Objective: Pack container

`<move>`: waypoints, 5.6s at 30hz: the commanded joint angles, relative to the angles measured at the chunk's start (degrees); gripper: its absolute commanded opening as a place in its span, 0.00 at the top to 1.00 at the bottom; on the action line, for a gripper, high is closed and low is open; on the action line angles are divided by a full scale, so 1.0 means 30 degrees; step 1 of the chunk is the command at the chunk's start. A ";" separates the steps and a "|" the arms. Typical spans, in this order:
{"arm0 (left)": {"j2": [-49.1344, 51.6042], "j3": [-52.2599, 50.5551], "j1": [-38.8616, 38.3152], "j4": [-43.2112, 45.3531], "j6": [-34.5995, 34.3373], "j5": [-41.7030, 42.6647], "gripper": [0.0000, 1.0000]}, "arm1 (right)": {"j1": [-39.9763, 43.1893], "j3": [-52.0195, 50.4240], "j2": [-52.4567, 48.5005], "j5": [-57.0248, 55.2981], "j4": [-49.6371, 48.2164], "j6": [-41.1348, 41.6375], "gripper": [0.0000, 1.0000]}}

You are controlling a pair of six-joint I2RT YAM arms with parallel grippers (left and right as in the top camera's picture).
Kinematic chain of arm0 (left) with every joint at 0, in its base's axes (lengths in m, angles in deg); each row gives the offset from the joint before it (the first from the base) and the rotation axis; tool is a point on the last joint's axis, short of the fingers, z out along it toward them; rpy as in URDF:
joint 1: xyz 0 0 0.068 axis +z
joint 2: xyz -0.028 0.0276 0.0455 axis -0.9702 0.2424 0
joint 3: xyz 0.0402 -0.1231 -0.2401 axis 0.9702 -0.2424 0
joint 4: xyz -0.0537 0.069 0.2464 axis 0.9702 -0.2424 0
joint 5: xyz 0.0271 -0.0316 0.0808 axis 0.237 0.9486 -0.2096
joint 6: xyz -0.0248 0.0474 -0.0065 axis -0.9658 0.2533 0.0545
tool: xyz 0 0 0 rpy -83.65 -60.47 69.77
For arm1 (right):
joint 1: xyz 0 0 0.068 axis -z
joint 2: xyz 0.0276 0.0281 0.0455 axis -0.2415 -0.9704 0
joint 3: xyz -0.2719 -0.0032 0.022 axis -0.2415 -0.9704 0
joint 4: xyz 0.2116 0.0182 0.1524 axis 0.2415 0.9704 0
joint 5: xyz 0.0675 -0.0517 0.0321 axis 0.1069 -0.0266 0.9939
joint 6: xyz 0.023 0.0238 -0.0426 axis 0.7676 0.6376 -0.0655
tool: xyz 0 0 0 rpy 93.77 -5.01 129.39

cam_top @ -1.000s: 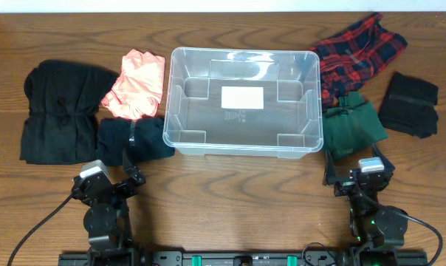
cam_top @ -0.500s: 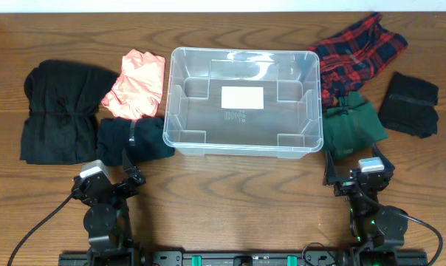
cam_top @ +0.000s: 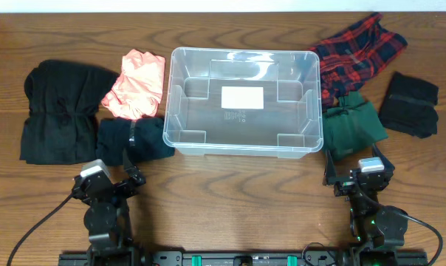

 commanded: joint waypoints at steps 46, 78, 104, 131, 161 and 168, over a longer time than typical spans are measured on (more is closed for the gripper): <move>3.2385 2.2127 1.9744 -0.7395 -0.3643 1.5067 0.02 | 0.0248 -0.0029 0.0080 -0.0073 0.0073 -0.0204 0.01; 3.9809 2.2127 1.5373 -0.2601 -0.3949 1.5489 0.14 | 0.0248 -0.0029 0.0080 -0.0073 0.0073 -0.0211 0.01; 2.7999 2.2148 1.5176 -0.3373 -0.3869 2.0473 0.94 | 0.0248 -0.0029 0.0080 -0.0073 0.0073 -0.0211 0.01; 2.2425 2.2163 0.0481 0.9063 -1.6852 2.6658 0.94 | 0.0248 -0.0029 0.0080 -0.0073 0.0080 -0.0211 0.01; 3.2902 2.2163 -0.7847 1.4892 -1.5416 2.9478 0.94 | 0.0248 -0.0029 0.0080 -0.0073 0.0073 -0.0211 0.01; 3.3019 2.2163 -0.7934 1.5212 -1.3704 2.9492 0.94 | 0.0248 -0.0029 0.0080 -0.0073 0.0073 -0.0211 0.01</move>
